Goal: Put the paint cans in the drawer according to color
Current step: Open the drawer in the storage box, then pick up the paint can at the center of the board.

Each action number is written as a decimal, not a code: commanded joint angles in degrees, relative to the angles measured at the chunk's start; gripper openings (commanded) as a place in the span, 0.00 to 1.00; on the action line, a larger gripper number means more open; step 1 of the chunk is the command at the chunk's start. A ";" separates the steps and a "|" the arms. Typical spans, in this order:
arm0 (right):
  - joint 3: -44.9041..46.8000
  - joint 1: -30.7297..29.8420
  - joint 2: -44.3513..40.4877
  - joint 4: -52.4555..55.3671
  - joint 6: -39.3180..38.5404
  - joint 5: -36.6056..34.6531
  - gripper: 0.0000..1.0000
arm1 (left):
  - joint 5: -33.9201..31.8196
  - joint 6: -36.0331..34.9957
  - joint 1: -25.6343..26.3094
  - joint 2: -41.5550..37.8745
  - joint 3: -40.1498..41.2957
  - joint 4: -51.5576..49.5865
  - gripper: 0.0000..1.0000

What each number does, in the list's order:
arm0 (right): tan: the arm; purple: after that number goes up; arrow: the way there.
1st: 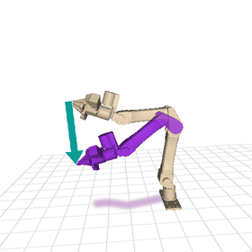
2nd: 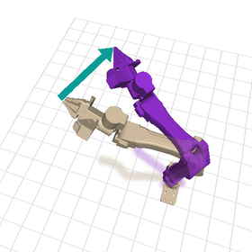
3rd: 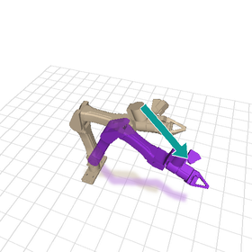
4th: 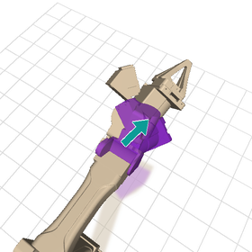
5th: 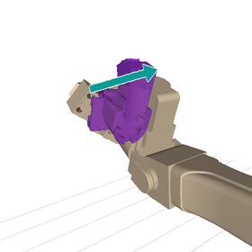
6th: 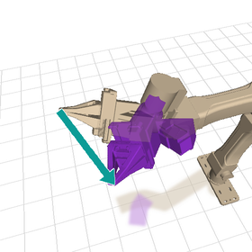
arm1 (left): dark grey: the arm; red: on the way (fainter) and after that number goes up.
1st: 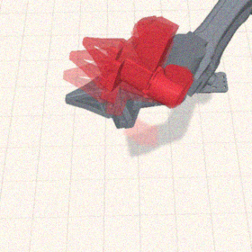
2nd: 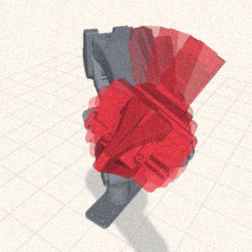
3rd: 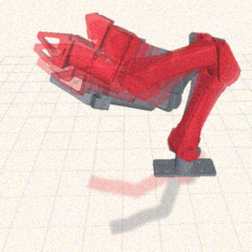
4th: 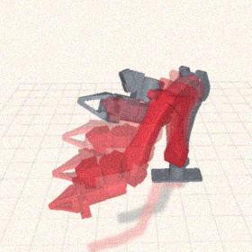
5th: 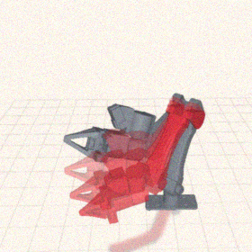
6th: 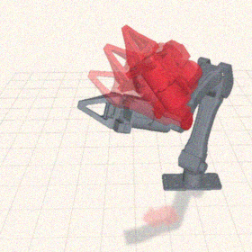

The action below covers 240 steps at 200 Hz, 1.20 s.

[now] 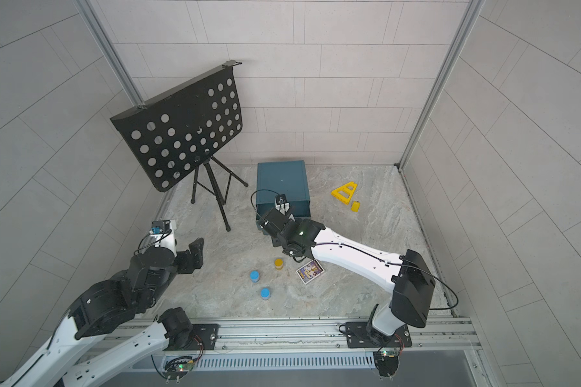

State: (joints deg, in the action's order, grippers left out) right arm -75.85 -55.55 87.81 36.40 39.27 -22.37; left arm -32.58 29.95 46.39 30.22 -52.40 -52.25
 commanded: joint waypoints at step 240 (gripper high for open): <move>22.81 29.87 -28.64 4.03 -6.07 14.86 0.51 | 10.51 -4.46 -0.16 11.20 -1.14 4.96 0.86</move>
State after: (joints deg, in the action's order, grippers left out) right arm -54.76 -34.30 56.64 42.61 37.95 -17.15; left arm -26.39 28.27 46.41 39.05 -52.36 -49.74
